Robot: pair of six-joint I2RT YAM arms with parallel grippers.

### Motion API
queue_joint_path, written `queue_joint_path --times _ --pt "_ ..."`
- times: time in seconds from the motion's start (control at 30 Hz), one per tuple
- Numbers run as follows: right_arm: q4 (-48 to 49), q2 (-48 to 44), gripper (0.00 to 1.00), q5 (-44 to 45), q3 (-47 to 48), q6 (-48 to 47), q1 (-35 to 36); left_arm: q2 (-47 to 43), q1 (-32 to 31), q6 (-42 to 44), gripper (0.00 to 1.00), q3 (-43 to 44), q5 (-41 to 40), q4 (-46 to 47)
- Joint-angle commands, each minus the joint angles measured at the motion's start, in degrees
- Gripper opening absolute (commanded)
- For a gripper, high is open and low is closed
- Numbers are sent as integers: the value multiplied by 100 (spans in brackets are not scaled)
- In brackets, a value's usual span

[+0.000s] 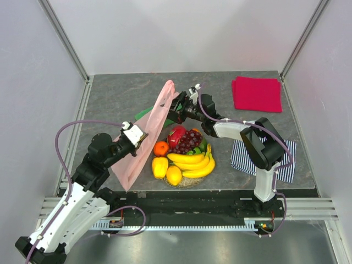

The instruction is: Place the fruits into the plastic bag

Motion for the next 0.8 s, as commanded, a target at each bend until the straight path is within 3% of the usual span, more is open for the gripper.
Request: queue_joint_path --times 0.0,0.2,0.6,0.73,0.77 --pt "175 -189 77 90 -13 33 58 49 -5 126 2 -3 230 273" --pt "717 -57 73 -95 -4 506 102 49 -5 134 2 -12 336 273" --pt "1643 -4 82 -42 -293 1491 339 208 -14 205 2 -21 397 264" --pt "1766 66 73 -33 -347 1562 436 243 -23 214 2 -30 450 264" --pt "1871 110 63 -51 -303 1579 436 252 -32 214 2 -38 485 264"
